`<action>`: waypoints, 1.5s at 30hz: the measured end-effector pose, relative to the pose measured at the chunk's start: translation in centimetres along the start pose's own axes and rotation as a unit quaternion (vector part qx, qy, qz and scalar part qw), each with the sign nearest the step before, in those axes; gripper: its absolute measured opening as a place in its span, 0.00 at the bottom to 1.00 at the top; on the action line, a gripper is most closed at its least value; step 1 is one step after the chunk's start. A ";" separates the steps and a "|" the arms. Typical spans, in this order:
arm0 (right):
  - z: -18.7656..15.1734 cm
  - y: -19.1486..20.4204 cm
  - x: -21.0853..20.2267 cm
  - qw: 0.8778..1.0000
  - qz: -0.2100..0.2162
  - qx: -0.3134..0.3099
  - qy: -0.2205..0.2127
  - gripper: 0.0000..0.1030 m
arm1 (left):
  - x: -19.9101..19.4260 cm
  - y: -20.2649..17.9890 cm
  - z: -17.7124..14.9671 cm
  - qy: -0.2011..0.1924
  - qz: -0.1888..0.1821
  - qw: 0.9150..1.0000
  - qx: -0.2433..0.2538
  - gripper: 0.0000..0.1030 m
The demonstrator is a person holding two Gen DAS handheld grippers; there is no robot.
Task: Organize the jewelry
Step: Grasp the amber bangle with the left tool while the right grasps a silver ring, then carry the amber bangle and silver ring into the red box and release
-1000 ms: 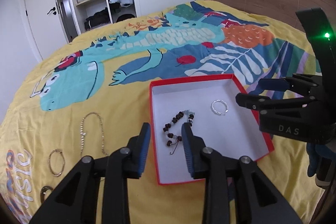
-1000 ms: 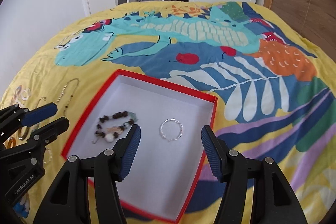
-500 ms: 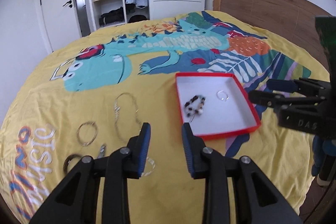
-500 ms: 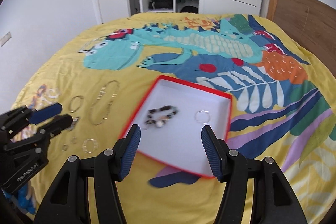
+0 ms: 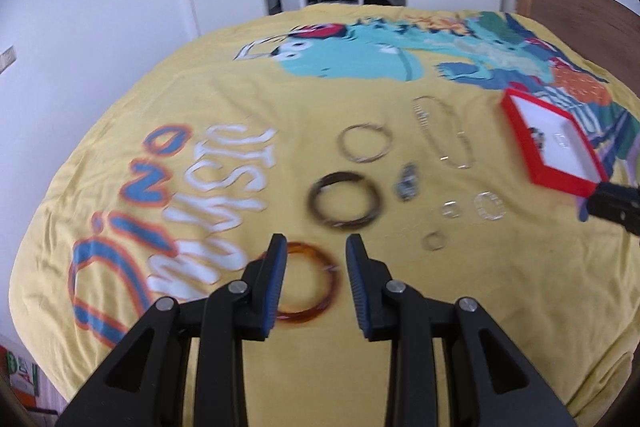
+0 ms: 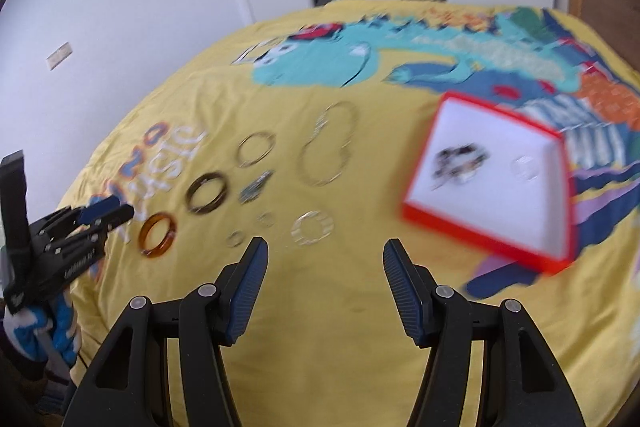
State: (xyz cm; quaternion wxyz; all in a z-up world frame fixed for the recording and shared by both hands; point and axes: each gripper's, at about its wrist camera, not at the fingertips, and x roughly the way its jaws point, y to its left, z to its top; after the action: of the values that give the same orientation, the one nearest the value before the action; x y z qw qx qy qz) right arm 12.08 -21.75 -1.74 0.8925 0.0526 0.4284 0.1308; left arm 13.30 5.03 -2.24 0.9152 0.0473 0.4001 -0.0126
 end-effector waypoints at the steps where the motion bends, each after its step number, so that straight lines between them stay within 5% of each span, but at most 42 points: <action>1: -0.5 0.8 1.2 1.000 0.010 0.000 0.009 0.56 | 0.6 1.1 -0.3 0.004 0.004 1.000 -0.007 0.28; 15: -0.8 6.9 12.4 0.996 0.060 -0.025 0.067 0.46 | 6.8 5.7 -0.5 0.026 -0.032 0.998 -0.057 0.29; 28: -0.6 8.0 15.0 0.995 0.049 -0.047 0.066 0.45 | 8.5 6.4 -1.7 0.047 -0.068 0.994 -0.064 0.35; 33: -0.6 8.4 15.5 0.995 0.052 -0.056 0.062 0.36 | 9.6 6.5 -2.6 0.070 -0.063 0.993 -0.071 0.35; 36: -0.8 8.5 15.6 0.995 0.053 -0.057 0.058 0.33 | 9.7 6.1 -2.7 0.072 -0.053 0.994 -0.064 0.33; 40: -0.9 8.7 15.8 0.995 0.049 -0.068 0.055 0.23 | 9.8 5.6 -2.7 0.074 -0.035 0.995 -0.052 0.11; 45: -1.0 8.5 15.3 0.995 0.054 -0.069 0.051 0.20 | 8.9 4.8 -2.5 0.064 -0.007 0.997 -0.035 0.10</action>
State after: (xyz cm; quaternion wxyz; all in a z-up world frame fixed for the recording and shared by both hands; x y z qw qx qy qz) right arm 18.87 -9.38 -12.14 0.8626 0.0075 0.4601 0.2103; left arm 17.86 10.18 -10.07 0.8889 0.0132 0.4580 -0.0021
